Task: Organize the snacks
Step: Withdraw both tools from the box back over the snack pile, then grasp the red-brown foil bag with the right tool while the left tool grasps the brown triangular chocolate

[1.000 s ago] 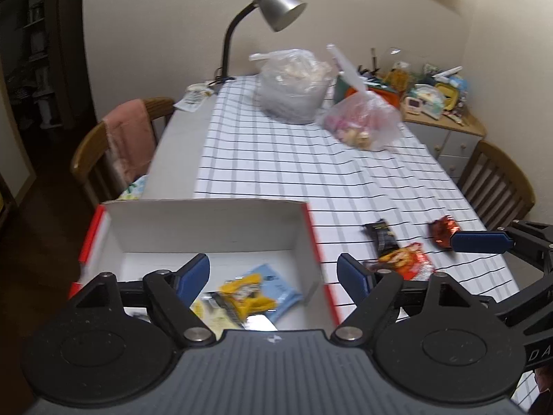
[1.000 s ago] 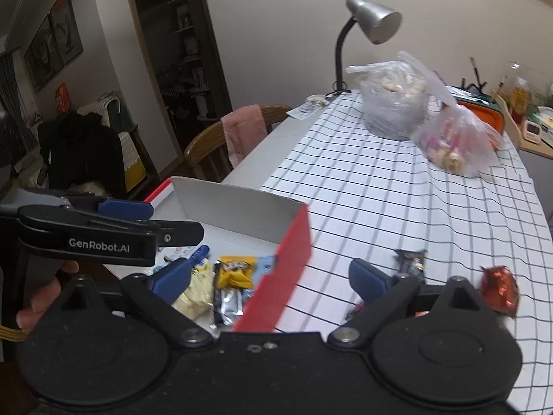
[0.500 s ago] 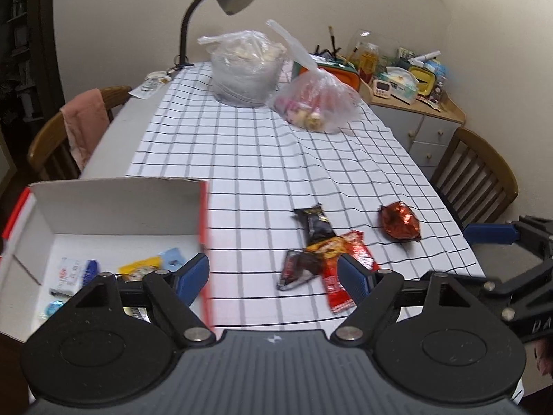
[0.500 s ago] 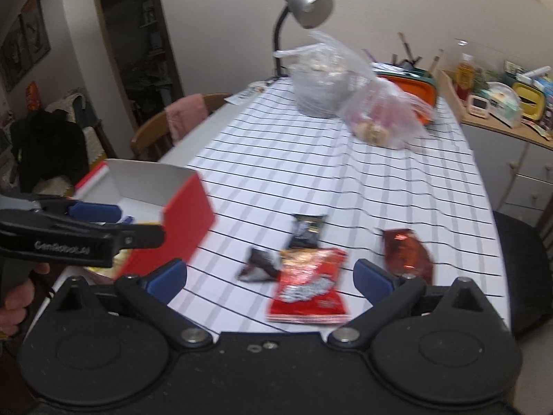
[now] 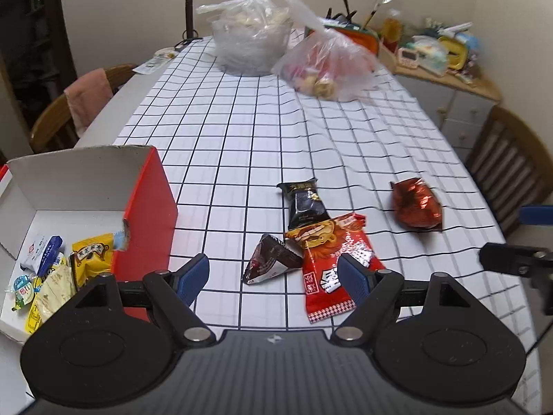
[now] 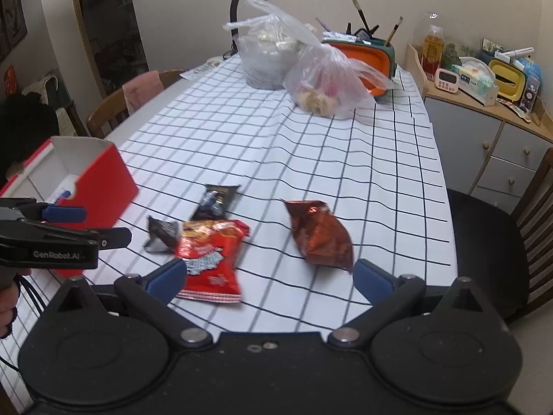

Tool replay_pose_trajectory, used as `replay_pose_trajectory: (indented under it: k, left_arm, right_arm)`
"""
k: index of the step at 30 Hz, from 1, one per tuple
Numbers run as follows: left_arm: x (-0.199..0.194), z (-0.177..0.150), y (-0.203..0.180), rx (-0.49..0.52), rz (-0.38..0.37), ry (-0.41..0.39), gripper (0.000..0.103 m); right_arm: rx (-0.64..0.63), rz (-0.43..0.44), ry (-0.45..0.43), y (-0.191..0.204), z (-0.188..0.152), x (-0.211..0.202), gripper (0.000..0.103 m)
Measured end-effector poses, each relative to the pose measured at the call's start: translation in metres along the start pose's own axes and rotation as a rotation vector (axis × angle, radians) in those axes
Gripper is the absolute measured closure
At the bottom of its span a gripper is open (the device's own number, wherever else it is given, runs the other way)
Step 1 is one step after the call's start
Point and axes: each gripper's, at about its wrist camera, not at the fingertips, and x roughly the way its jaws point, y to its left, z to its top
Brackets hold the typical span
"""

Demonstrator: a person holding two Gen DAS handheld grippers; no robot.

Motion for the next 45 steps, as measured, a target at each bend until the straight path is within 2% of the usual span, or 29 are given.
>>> replay_pose_trajectory:
  k: [7,13,20,28,36,39,45]
  left_arm:
    - [0.032,-0.004,-0.008,0.066,-0.005,0.005,0.022]
    - [0.064,0.004,0.005,0.005,0.051,0.066,0.023]
    - [0.091,0.008,0.012,-0.022,0.023,0.158,0.024]
    - [0.109,0.014,0.012,-0.037,-0.001,0.198,0.026]
    - [0.120,0.012,0.004,-0.001,-0.003,0.232,0.042]
    - [0.121,0.012,0.003,0.006,0.002,0.233,0.045]
    - [0.121,0.012,0.002,0.019,0.018,0.226,0.055]
  right_arm:
    - [-0.022,0.005,0.044,-0.025,0.004,0.034,0.001]
    - [-0.019,0.007,0.081,-0.037,0.012,0.070,0.004]
    - [-0.008,0.009,0.115,-0.049,0.026,0.107,0.008]
    - [0.000,-0.002,0.155,-0.057,0.027,0.139,0.013]
    - [0.027,0.003,0.176,-0.059,0.021,0.149,0.030]
    - [0.033,0.002,0.173,-0.060,0.021,0.148,0.038]
    - [0.032,-0.012,0.160,-0.057,0.019,0.144,0.046]
